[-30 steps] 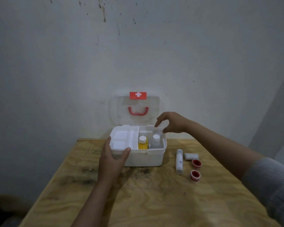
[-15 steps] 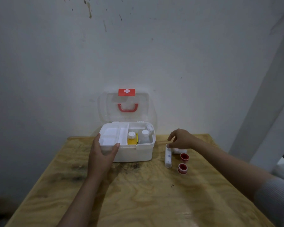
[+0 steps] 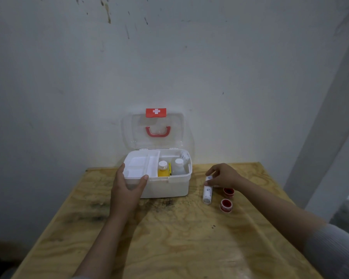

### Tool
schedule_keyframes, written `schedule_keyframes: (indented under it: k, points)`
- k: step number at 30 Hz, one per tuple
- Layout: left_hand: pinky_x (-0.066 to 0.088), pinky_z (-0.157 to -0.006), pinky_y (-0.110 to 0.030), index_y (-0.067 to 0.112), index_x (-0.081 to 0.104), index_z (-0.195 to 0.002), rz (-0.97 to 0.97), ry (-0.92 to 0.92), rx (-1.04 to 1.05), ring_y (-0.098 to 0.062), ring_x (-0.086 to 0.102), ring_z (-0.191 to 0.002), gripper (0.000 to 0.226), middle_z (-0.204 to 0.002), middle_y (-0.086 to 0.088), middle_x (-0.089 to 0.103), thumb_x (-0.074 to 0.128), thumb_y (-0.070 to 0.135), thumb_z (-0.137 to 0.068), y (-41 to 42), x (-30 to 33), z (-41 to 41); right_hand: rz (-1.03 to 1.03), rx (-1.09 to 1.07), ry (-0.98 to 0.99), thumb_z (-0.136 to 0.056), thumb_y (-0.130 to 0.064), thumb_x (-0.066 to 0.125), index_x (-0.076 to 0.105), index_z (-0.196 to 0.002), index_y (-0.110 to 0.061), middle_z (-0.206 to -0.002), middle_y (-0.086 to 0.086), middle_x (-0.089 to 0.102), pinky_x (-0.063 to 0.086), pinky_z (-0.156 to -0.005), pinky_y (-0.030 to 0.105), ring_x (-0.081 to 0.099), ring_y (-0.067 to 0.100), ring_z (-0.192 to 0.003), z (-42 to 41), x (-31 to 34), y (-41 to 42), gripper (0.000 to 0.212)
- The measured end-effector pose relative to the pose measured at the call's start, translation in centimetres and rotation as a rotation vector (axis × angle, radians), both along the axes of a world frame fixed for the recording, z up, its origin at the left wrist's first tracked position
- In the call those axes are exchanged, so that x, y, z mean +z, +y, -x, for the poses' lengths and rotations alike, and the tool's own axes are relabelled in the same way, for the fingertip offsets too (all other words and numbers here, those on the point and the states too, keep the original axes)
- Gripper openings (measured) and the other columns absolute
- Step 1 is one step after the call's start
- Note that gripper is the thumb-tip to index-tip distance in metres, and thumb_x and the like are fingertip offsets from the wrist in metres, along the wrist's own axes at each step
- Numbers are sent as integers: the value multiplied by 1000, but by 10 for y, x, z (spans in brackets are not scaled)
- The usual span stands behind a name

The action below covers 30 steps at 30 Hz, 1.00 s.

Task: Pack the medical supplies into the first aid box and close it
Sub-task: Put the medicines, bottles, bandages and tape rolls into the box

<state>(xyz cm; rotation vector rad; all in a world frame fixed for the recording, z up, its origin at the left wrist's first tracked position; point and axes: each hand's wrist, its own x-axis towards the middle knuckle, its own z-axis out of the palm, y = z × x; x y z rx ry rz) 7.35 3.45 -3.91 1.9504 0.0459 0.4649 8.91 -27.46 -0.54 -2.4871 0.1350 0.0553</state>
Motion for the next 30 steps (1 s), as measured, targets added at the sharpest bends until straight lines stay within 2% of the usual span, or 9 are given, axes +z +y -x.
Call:
schedule_keyframes:
  k: [3, 10, 18, 21, 25, 28, 30]
  points:
    - [48, -98, -49, 29, 28, -144, -7, -4, 8, -25, 41, -132, 83, -149, -2, 39, 69, 51, -76, 0, 0, 0, -57, -32, -29, -62, -31, 85, 70, -95, -15, -81, -5, 60, 42, -56, 20, 57, 8, -75, 2, -2, -3, 40]
    - [49, -97, -48, 29, 27, -144, -1, -9, 3, -25, 42, -131, 82, -148, -2, 39, 69, 50, -77, -1, -1, 0, -175, -97, -95, -56, -28, 89, 68, -87, -13, -81, -2, 61, 46, -63, 27, 58, 15, -79, 3, -3, -8, 40]
    - [49, -98, -47, 28, 27, -145, 5, -7, 4, -24, 41, -131, 82, -148, -2, 38, 69, 49, -77, -1, 0, 1, -349, -142, -156, -57, -17, 88, 65, -88, -6, -80, 3, 62, 43, -56, 24, 58, 13, -72, 11, 6, -11, 39]
    - [48, -98, -44, 28, 27, -145, 4, -10, 5, -24, 41, -131, 82, -148, -1, 38, 70, 48, -77, -1, 0, 1, -459, -156, -221, -59, -12, 87, 65, -90, -5, -80, 5, 65, 48, -60, 24, 63, 17, -73, 12, 23, -12, 38]
    - [50, -96, -45, 30, 27, -144, 15, -8, -7, -23, 42, -130, 83, -147, 0, 39, 70, 51, -76, 0, -1, 0, -587, -152, -333, -64, -12, 84, 64, -88, -12, -84, 7, 67, 49, -63, 26, 63, 18, -77, 10, 63, -8, 31]
    - [49, -97, -46, 30, 27, -144, 26, -3, -9, -23, 42, -130, 84, -147, 0, 40, 70, 51, -75, 0, -2, 0, -681, -112, -351, -67, -14, 83, 65, -91, -12, -90, 8, 67, 52, -73, 34, 64, 19, -84, 5, 93, 11, 30]
    - [48, -98, -46, 29, 28, -144, 29, -6, -10, -22, 43, -130, 84, -147, 0, 41, 71, 52, -75, 1, -2, 0, -684, -51, -341, -66, -13, 83, 66, -95, -9, -84, 5, 66, 51, -70, 32, 62, 17, -79, 0, 106, 34, 33]
